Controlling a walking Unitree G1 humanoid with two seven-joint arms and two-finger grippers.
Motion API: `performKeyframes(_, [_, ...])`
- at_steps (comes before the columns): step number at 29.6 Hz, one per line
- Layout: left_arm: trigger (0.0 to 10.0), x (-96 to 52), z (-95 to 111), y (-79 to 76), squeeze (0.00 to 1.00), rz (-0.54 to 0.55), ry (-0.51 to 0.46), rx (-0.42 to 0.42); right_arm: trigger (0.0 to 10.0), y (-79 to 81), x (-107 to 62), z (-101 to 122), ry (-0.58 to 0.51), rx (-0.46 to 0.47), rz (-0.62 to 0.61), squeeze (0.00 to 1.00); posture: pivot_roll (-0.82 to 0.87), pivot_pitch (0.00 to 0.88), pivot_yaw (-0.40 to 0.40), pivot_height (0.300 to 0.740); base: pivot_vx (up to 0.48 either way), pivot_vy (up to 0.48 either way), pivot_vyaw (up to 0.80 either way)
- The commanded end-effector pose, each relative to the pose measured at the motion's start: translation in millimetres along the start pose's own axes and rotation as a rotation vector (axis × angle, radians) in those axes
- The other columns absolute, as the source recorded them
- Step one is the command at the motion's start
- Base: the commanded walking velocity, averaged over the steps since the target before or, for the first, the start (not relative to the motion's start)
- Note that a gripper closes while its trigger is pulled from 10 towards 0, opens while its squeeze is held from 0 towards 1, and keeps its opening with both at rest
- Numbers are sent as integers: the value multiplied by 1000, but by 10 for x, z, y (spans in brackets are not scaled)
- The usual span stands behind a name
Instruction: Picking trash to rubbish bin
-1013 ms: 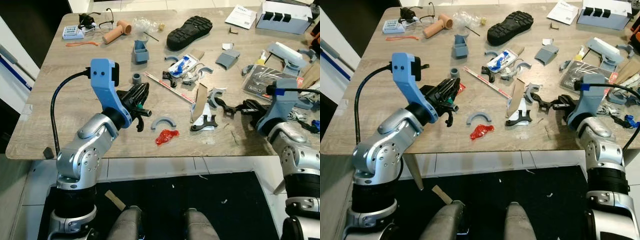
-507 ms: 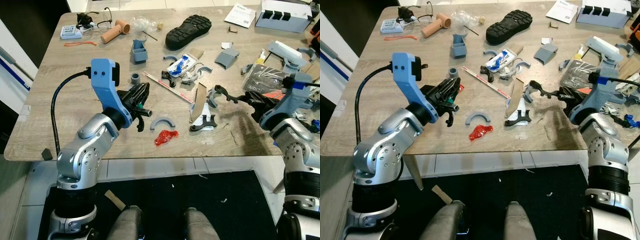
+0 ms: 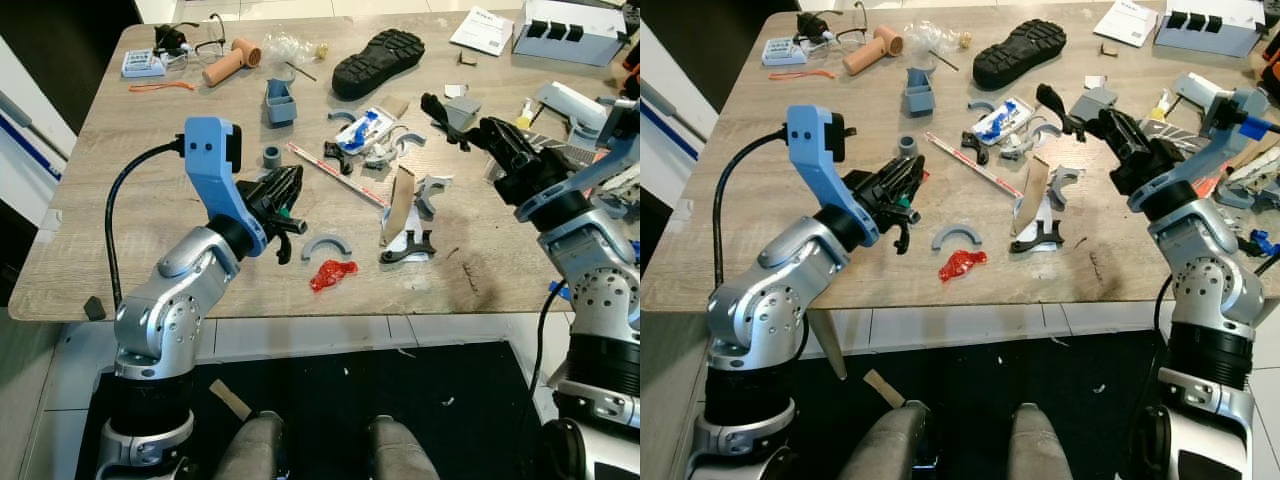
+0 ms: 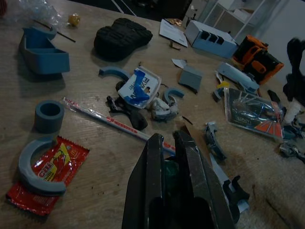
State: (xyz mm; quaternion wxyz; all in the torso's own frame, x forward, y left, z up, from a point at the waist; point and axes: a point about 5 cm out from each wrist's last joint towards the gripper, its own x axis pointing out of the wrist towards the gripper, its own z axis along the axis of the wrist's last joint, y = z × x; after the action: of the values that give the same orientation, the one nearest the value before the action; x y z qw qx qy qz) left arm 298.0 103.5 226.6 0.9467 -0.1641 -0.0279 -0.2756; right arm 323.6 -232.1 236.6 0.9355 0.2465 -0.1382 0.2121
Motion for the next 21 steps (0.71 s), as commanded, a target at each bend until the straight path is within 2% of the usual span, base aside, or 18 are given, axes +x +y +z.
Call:
performKeyframes(1, [10000,15,23,36,0,9,-23,-20,0,-27,-15,-57,22,-2,-19,0,-88,169,52,740,0,0,0])
performKeyframes(3, [10000,12,46,77,0,20,-36,-20,0,-36,12,-57,26,-7,-31,0,-89,159,49,740,0,0,0])
performKeyframes(4, [10000,9,53,100,0,27,-41,-19,9765,-43,28,-50,27,-9,-36,0,-89,146,46,740,0,0,0])
performKeyframes(11, [10000,0,65,245,0,69,-55,4,10000,-85,85,-19,50,-50,-48,0,-98,97,34,740,0,0,0])
performKeyframes(13, [10000,-26,62,407,0,109,-50,15,10000,-128,124,-2,63,-69,-56,0,-106,50,28,740,0,0,0])
performKeyframes(15, [10000,-32,61,460,0,122,-49,17,10000,-145,138,0,69,-75,-60,0,-106,50,28,740,0,0,0])
performKeyframes(17, [10000,-116,119,736,0,196,-68,26,10000,-206,190,-28,134,-142,-81,0,-118,0,23,740,0,0,0])
performKeyframes(19, [10000,-140,134,775,0,209,-77,28,10000,-201,202,-44,152,-165,-91,0,-119,0,22,740,0,0,0])
performKeyframes(21, [10000,-99,126,787,0,208,-82,35,10000,-182,252,-83,174,-181,-88,0,-119,0,16,740,0,0,0])
